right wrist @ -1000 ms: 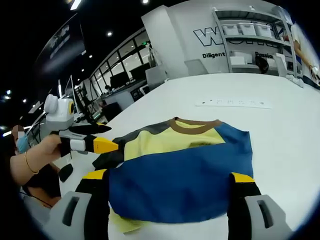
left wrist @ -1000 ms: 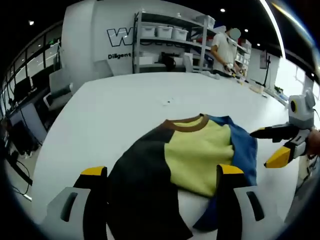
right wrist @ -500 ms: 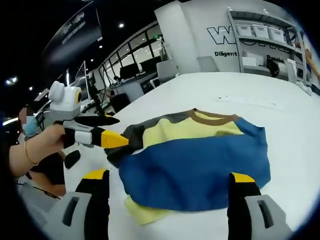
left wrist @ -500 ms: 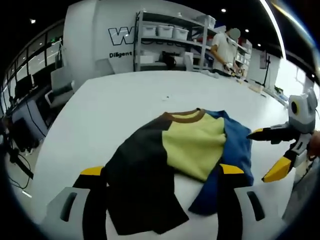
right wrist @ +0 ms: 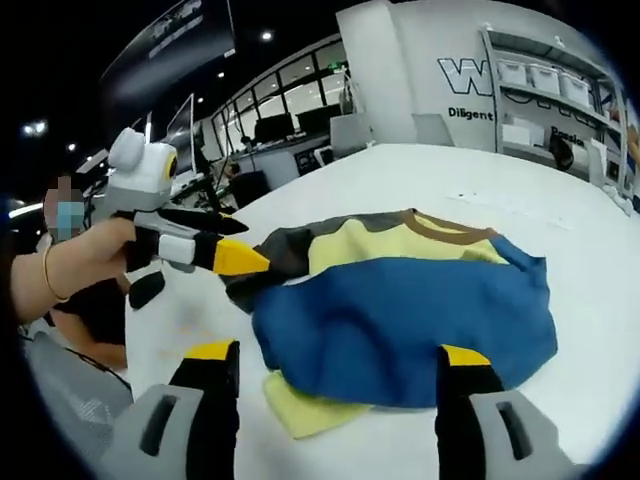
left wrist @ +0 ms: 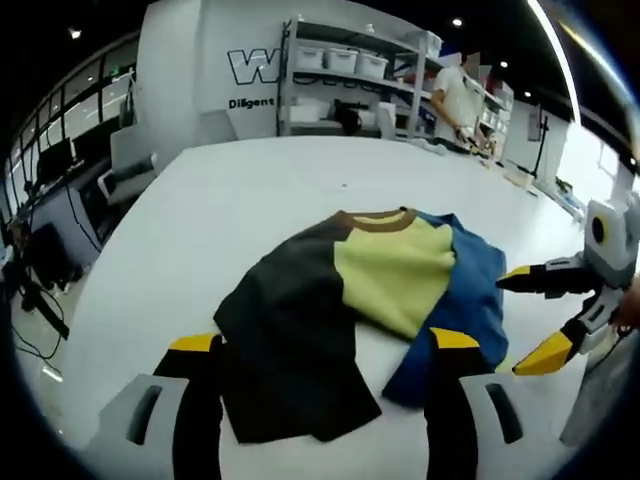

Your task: Fold the garment on the visible template until the final outline fits inside the template.

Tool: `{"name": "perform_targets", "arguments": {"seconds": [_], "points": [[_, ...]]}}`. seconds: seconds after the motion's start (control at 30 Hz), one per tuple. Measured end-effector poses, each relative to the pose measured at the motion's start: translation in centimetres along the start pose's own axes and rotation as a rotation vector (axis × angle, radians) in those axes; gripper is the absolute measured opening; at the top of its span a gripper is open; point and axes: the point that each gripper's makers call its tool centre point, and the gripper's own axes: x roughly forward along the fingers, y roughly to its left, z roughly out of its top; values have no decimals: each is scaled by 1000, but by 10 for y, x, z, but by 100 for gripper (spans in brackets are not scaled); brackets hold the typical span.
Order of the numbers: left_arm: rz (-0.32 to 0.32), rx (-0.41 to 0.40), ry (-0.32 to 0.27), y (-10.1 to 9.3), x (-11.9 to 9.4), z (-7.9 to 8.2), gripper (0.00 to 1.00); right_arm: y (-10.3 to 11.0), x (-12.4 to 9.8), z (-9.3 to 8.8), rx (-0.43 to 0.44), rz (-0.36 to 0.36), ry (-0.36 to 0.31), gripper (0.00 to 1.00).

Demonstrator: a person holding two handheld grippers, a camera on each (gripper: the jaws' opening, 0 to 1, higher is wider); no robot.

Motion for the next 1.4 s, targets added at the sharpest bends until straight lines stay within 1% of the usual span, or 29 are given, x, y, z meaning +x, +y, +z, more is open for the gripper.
{"name": "perform_targets", "arguments": {"seconds": [0.17, 0.23, 0.37, 0.47, 0.57, 0.67, 0.73, 0.8, 0.83, 0.87, 0.93, 1.03, 1.13, 1.2, 1.23, 1.3, 1.4], "points": [[9, -23, 18, 3, 0, -15, 71, -1, 0, -4, -42, -23, 0, 63], [12, -32, 22, 4, 0, -20, 69, -1, 1, -5, -52, -28, -9, 59], [13, -42, 18, 5, 1, -25, 61, 0, 4, -10, -76, -35, -1, 50], [16, -40, 28, 7, 3, -30, 54, 2, 5, -10, -89, -38, -7, 45], [12, -33, 50, 7, 4, -37, 47, 5, 7, -14, -107, -26, 6, 42], [8, -19, 54, 5, 4, -39, 44, 7, 8, -16, -118, -24, 9, 37], [13, -17, 63, 6, 4, -42, 38, 7, 9, -17, -122, -32, 3, 33], [22, -9, 55, 7, 4, -43, 31, 6, 9, -17, -124, -36, 1, 29], [28, -2, 52, 8, 4, -43, 28, 6, 9, -16, -126, -38, -3, 25], [28, 2, 54, 8, 3, -44, 26, 5, 8, -16, -147, -48, 3, 20], [36, -18, 44, 10, 2, -44, 22, 5, 8, -17, -177, -52, 18, 9], [46, -12, 46, 12, 1, -45, 17, 6, 9, -16, -188, -48, 15, 7], [46, -37, 40, 14, 1, -45, 9, 5, 9, -17, -184, -51, 17, 6], [43, -52, 39, 15, 1, -45, 2, 5, 7, -14, -190, -58, 8, 3], [43, -55, 37, 15, 1, -45, 1, 6, 5, -12, -220, -57, 3, 0], [45, -61, 32, 15, 0, -44, 0, 6, 4, -11, -253, -58, 6, 0], [51, -62, 32, 16, -1, -44, 0, 5, 0, -6, -268, -57, -6, 0]]}}
